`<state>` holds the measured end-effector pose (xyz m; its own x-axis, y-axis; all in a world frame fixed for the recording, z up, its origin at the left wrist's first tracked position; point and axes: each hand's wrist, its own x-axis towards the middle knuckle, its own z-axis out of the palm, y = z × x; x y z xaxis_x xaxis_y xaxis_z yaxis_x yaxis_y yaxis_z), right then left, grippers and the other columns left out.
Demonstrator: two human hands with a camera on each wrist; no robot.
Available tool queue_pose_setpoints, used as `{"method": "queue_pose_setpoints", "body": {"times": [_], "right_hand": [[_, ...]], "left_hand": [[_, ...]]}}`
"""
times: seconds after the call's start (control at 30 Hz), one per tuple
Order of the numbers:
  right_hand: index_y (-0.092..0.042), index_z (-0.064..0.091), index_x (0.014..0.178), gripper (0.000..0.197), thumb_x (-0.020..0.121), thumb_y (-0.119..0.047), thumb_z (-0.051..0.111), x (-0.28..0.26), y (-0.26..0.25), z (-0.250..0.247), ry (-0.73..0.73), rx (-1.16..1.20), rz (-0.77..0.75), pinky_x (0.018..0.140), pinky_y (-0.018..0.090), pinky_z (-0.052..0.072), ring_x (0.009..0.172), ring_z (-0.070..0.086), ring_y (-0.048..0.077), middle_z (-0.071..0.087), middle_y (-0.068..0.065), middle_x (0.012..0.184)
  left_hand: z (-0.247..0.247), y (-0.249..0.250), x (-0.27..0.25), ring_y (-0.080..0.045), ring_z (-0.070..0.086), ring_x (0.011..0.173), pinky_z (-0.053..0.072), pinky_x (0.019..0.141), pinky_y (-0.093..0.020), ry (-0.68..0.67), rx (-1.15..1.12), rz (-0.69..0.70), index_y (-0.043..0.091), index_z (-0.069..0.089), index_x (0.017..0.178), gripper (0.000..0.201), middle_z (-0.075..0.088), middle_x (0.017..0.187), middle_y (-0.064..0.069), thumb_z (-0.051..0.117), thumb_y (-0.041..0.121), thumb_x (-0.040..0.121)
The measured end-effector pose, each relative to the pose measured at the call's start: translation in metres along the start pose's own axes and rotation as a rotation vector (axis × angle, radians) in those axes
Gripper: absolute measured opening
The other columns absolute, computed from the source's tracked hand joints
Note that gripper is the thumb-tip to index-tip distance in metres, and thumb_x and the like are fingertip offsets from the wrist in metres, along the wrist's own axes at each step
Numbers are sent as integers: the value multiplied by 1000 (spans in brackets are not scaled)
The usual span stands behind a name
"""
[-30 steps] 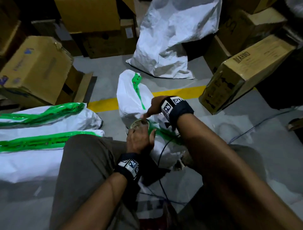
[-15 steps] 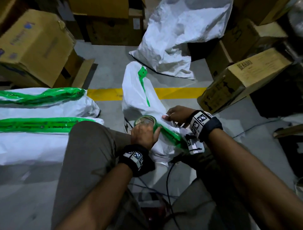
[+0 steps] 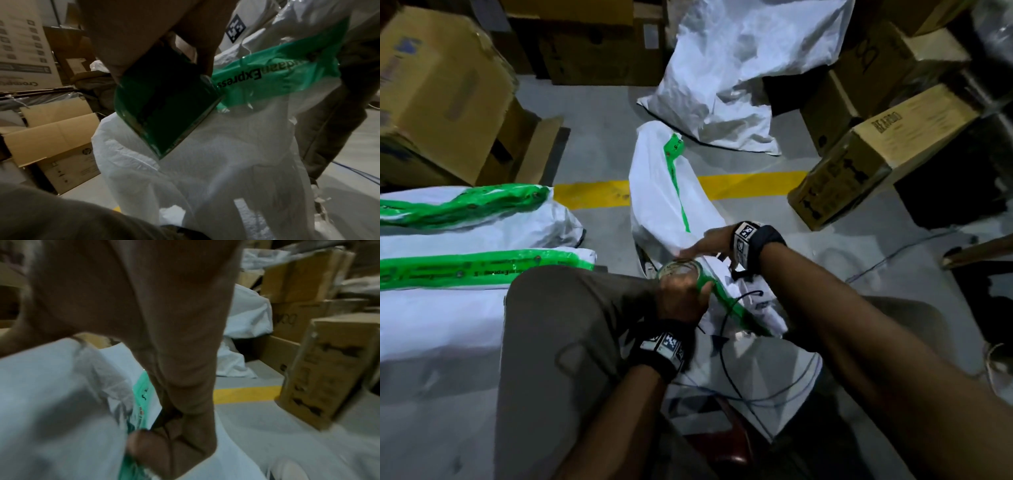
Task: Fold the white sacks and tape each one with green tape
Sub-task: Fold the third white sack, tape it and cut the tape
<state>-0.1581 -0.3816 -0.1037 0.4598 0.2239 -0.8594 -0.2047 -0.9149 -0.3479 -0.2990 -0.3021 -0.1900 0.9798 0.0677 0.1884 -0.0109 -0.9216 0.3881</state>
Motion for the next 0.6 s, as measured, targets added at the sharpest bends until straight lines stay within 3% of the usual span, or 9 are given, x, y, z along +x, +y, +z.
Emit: {"method": "queue_pose_setpoints", "body": {"times": [0.07, 0.17, 0.23, 0.3, 0.37, 0.4, 0.43, 0.53, 0.6], "right_hand": [[-9, 52, 136, 78, 79, -58, 76, 11, 11, 10, -34, 161, 59, 90, 39, 52, 112, 58, 25, 54, 6, 124], [-17, 51, 140, 109, 51, -66, 88, 16, 23, 19, -76, 289, 90, 92, 42, 51, 111, 54, 26, 52, 9, 138], [-13, 50, 142, 106, 55, -60, 88, 16, 30, 27, -206, 401, 115, 90, 44, 51, 115, 53, 31, 53, 12, 137], [-12, 55, 141, 98, 61, -58, 89, 33, 48, 39, -301, 544, 93, 101, 47, 49, 120, 58, 30, 56, 12, 140], [-24, 59, 137, 90, 63, -68, 85, 42, 56, 49, -283, 605, 112, 111, 53, 37, 131, 50, 23, 46, 2, 151], [-29, 60, 131, 80, 66, -71, 80, 44, 58, 51, -230, 612, 103, 113, 53, 33, 132, 45, 19, 43, -5, 150], [-29, 62, 124, 71, 69, -70, 78, 40, 57, 53, -207, 605, 79, 111, 45, 33, 129, 45, 17, 46, -6, 144], [-17, 73, 120, 82, 51, -58, 94, 32, 53, 54, -189, 595, 15, 114, 48, 39, 126, 56, 31, 63, 10, 134], [-18, 73, 120, 77, 53, -51, 94, 34, 51, 52, -123, 596, -59, 110, 47, 41, 124, 59, 33, 68, 9, 126]], "left_hand": [[-3, -4, -1, -33, 62, 56, 53, 59, -34, -87, -7, -19, 9, 64, 65, 41, 63, 62, -15, 49, 45, 80], [-7, -3, -3, -32, 61, 54, 51, 53, -32, -239, -26, -54, 9, 63, 63, 37, 63, 61, -14, 55, 44, 74], [-10, 0, -4, -33, 62, 53, 51, 52, -33, -320, -44, -67, 8, 65, 64, 33, 63, 62, -14, 69, 40, 68], [-9, 1, -8, -33, 62, 52, 51, 50, -32, -375, -61, -72, 8, 65, 63, 34, 63, 61, -15, 85, 35, 60], [-12, 2, -12, -31, 61, 49, 50, 48, -30, -413, -44, -88, 9, 65, 60, 39, 62, 58, -14, 92, 35, 53], [-12, 2, -13, -31, 60, 48, 50, 48, -29, -410, -39, -99, 9, 64, 58, 38, 62, 56, -13, 90, 36, 54], [-13, 1, -12, -30, 60, 47, 50, 49, -29, -402, -41, -116, 8, 64, 57, 35, 61, 56, -13, 83, 38, 58], [-16, -6, -10, -32, 64, 54, 54, 57, -33, -372, -78, -144, 3, 69, 65, 41, 65, 62, -17, 57, 42, 70], [-20, -9, -10, -34, 67, 63, 58, 63, -38, -389, -125, -172, 1, 72, 73, 44, 70, 71, -19, 53, 41, 74]]}}
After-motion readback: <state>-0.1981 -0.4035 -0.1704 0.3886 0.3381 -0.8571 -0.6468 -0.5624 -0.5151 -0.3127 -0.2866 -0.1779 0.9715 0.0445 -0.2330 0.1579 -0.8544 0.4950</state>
